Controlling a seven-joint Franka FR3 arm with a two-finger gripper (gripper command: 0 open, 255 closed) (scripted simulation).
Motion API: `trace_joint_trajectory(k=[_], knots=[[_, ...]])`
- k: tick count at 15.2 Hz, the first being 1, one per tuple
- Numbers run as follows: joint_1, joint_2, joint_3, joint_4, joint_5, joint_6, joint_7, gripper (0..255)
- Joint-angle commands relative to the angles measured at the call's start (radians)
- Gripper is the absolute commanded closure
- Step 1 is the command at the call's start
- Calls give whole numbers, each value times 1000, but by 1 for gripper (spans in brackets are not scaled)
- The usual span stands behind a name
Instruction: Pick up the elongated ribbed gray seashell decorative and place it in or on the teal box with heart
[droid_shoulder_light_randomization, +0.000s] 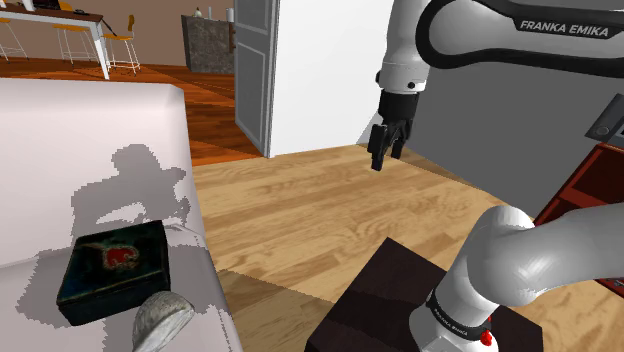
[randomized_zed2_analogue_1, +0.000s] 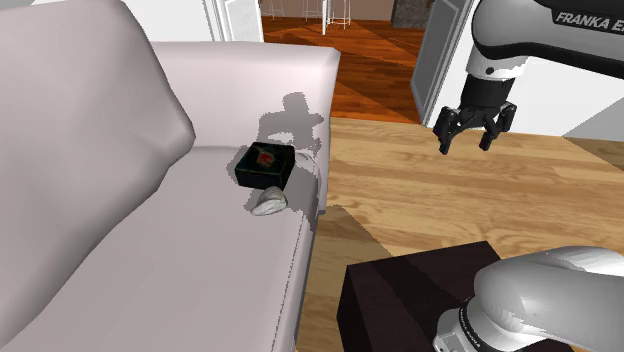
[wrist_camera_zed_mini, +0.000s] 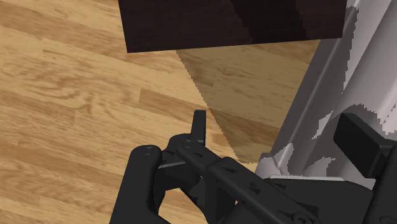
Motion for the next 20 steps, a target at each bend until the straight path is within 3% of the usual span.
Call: trace_joint_trajectory(k=[1,11,20], knots=[[0,0,0,0,0,0,0,0],[71,50,58,-236,222,370,87,0],[183,255,127,-320,465,762,95,0]])
